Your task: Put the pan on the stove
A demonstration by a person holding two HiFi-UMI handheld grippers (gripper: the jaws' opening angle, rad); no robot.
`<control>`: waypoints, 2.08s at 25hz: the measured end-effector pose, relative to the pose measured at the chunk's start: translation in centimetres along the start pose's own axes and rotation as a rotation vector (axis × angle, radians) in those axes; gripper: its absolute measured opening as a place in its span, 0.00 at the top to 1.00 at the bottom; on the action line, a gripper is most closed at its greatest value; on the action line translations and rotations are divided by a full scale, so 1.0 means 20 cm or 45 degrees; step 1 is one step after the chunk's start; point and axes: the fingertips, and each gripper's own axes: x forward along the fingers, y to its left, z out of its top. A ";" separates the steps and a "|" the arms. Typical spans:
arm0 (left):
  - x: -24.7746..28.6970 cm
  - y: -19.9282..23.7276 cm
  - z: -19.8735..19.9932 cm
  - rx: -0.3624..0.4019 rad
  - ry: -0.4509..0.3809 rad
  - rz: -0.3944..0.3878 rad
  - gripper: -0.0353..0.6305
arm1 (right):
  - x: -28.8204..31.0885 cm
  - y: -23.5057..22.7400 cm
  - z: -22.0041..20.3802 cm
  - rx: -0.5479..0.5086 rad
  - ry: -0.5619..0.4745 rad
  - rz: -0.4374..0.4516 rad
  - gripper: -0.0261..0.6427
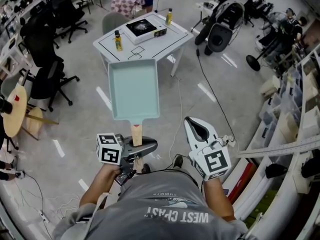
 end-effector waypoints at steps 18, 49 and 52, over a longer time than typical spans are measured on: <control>0.63 0.12 0.19 -0.015 -0.127 0.196 0.89 | 0.01 -0.67 -0.09 0.036 -0.096 0.231 0.94; 1.22 0.32 0.39 -0.053 -0.127 0.232 0.89 | 0.01 -1.31 -0.24 0.124 -0.127 0.277 0.94; 1.17 0.41 0.45 -0.060 -0.109 0.191 0.89 | 0.10 -1.34 -0.24 0.123 -0.114 0.222 0.94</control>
